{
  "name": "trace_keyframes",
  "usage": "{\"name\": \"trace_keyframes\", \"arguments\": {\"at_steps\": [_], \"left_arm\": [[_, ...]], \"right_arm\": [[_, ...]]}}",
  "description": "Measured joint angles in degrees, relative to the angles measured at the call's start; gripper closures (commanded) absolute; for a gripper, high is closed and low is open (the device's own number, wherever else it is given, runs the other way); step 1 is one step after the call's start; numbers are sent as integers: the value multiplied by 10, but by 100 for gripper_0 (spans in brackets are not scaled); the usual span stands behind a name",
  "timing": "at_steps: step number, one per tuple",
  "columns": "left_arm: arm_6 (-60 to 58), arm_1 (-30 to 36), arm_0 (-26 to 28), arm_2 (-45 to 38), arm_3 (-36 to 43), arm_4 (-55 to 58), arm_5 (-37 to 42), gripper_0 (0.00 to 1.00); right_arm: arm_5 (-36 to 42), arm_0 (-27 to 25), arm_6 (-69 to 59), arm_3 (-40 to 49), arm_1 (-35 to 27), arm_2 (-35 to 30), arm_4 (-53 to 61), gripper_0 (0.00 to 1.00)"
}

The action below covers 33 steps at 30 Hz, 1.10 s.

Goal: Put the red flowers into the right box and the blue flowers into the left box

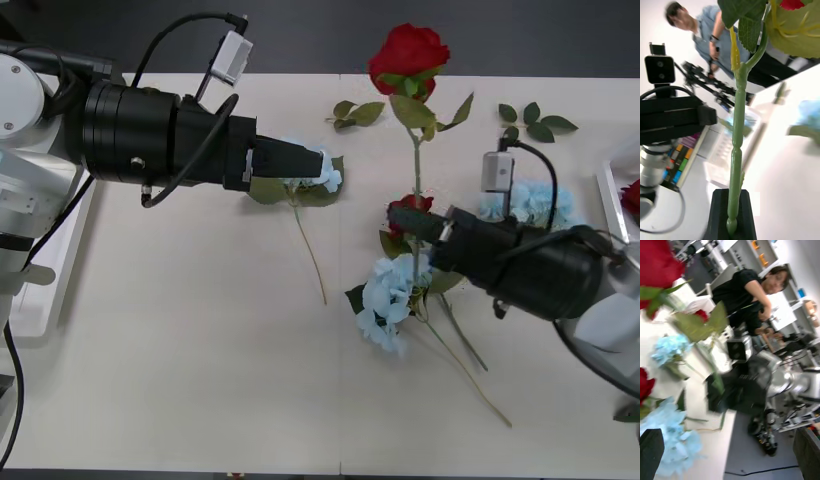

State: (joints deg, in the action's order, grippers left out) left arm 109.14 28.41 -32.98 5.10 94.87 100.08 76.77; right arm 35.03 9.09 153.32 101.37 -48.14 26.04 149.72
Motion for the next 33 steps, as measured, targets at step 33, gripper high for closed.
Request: {"name": "trace_keyframes", "arguments": {"at_steps": [33], "left_arm": [[-517, 2, -69, 199, 8, -516, -7, 0]], "right_arm": [[-36, -304, -49, -243, -328, -298, -224, 100]]}}
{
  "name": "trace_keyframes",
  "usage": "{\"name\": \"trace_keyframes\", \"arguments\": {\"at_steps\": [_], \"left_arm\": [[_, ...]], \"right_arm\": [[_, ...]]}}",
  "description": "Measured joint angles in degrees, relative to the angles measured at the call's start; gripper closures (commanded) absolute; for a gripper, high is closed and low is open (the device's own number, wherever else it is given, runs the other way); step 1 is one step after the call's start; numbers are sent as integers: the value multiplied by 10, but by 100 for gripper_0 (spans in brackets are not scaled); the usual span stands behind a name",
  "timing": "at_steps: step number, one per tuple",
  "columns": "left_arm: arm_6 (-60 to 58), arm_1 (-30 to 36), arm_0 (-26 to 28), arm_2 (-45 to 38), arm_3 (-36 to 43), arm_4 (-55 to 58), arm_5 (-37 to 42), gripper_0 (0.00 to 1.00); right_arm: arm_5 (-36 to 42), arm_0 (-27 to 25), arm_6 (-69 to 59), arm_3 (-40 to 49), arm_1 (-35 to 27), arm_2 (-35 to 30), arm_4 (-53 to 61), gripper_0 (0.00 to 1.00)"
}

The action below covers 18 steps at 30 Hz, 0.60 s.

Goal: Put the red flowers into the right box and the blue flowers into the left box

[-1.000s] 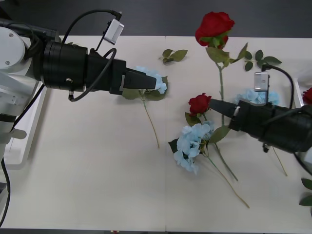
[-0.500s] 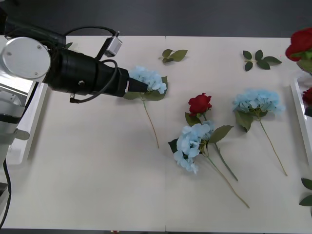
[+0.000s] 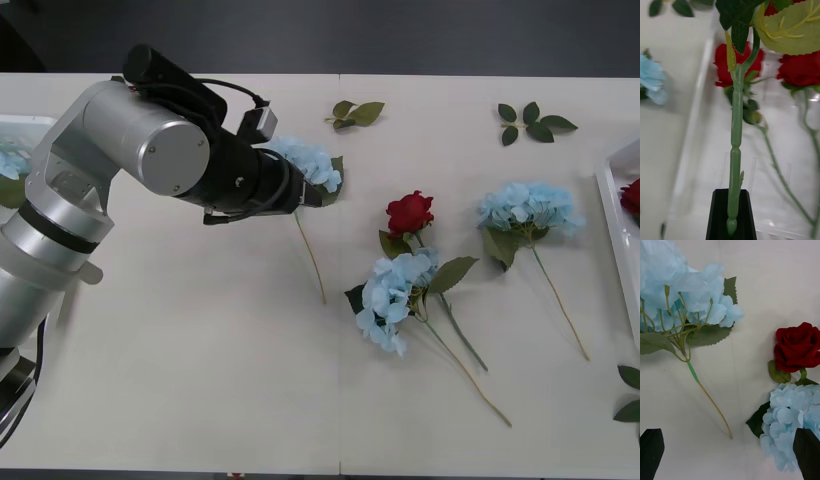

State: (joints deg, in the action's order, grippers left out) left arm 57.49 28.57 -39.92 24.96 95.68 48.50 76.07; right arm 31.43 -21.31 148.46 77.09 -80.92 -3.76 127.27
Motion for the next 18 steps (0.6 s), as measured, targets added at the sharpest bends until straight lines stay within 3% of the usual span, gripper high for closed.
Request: {"name": "trace_keyframes", "arguments": {"at_steps": [11, 18], "left_arm": [[-87, -1, -61, 94, -92, -38, 0, 0], [-87, -25, -85, 100, -166, -48, 0, 0]], "right_arm": [[-65, 2, -4, -40, 2, -1, -112, 100], [-65, 53, -11, -71, 54, -1, -177, 100]]}}
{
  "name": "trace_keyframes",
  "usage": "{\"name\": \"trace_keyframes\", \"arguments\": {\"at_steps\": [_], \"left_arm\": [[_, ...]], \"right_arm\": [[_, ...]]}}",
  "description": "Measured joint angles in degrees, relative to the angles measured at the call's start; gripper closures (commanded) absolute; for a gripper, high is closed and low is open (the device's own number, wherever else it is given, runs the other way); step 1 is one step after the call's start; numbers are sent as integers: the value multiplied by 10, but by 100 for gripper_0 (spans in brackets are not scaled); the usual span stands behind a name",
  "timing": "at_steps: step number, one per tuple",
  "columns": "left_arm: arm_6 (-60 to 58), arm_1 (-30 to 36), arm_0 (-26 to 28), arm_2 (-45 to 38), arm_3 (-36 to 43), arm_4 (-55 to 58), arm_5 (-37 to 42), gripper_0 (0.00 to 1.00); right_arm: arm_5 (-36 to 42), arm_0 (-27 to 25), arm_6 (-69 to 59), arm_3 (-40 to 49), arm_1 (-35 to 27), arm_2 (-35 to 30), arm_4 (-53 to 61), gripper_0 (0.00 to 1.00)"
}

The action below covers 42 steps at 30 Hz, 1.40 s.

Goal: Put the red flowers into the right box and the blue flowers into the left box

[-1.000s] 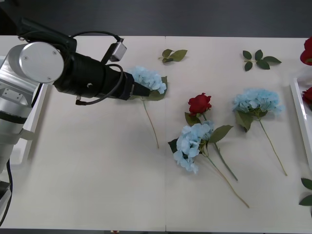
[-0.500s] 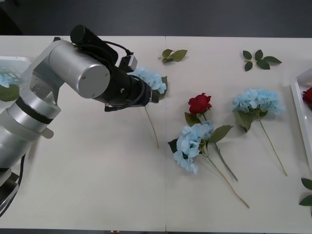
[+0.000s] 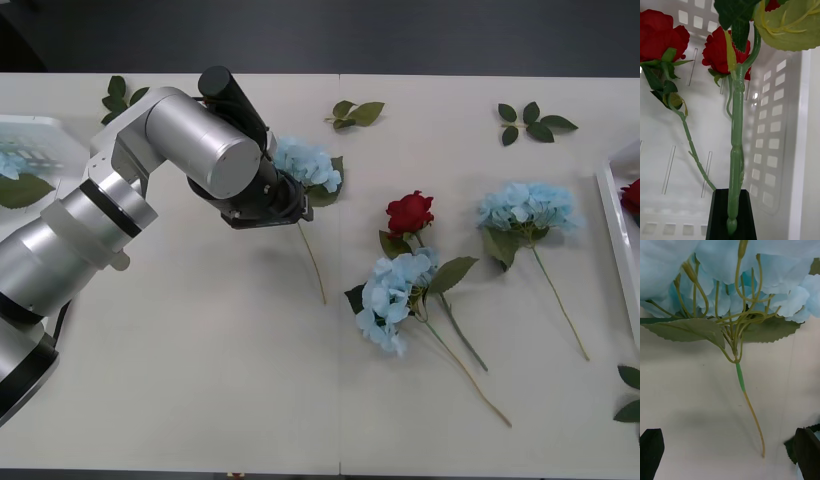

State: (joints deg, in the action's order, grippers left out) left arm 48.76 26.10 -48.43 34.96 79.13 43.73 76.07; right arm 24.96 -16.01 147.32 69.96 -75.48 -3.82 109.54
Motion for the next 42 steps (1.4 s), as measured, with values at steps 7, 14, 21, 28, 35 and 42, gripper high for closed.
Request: {"name": "trace_keyframes", "arguments": {"at_steps": [7, 14, 21, 28, 35, 42], "left_arm": [[-6, -29, -26, 23, -63, -24, 0, 0], [-7, -45, -28, 32, -80, -45, -1, 0], [-14, -46, -28, 66, -80, -72, -13, 0], [-21, -66, -28, 69, -96, -96, -13, 0], [-21, -101, -30, 69, -148, -120, -27, 0], [-21, -114, -33, 69, -170, -133, -47, 0]], "right_arm": [[0, 30, -7, -4, 27, 0, -55, 91], [0, 34, -7, -34, 27, 0, -59, 66], [0, 34, -7, -42, 27, 0, -72, 37], [7, 34, -7, -16, 27, 10, -72, 31], [49, 34, -84, 41, 27, 16, -66, 31], [87, 34, -245, 124, 25, 16, -114, 31]]}}
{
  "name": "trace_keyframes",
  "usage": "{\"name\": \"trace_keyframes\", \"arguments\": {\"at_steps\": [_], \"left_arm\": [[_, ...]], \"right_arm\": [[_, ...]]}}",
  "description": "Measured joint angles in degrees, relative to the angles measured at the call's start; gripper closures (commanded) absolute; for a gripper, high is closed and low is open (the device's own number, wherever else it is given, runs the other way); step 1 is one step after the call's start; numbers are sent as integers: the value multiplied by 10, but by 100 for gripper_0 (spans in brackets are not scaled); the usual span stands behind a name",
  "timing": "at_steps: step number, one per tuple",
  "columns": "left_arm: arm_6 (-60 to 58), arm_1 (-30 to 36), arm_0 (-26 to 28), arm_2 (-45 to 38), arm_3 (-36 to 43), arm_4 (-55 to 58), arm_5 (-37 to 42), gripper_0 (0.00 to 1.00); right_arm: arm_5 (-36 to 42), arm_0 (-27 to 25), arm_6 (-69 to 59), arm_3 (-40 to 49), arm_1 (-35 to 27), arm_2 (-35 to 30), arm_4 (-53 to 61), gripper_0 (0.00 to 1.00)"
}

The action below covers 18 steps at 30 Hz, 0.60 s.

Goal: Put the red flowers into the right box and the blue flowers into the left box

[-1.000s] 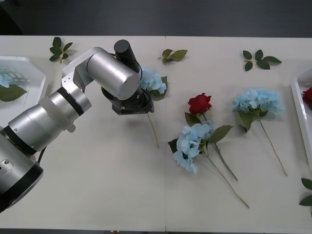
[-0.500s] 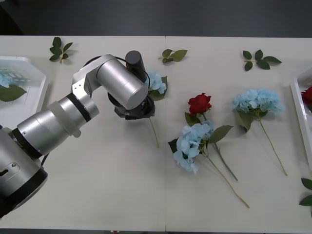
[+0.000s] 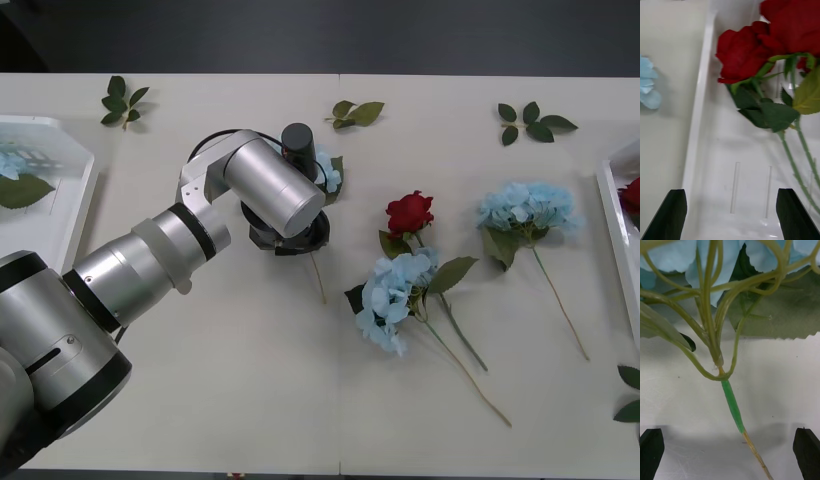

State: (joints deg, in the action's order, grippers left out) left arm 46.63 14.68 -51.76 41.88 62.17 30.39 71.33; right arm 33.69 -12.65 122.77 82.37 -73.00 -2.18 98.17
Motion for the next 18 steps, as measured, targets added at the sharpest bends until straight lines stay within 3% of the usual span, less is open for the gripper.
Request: {"name": "trace_keyframes", "arguments": {"at_steps": [2, 6, 11, 18], "left_arm": [[0, 0, 0, 0, 0, -4, 0, 3], [0, 0, 0, 1, 0, -16, 0, 99], [0, 0, 0, 1, 0, -17, 0, 100], [0, 0, 0, 1, 0, -23, 0, 100]], "right_arm": [[18, 0, -66, 35, -5, 0, -37, 31], [61, 0, -244, 107, -15, 0, -114, 31], [163, 19, -368, 189, -18, 0, -265, 31], [332, 121, -453, 253, 22, 14, -442, 31]]}}
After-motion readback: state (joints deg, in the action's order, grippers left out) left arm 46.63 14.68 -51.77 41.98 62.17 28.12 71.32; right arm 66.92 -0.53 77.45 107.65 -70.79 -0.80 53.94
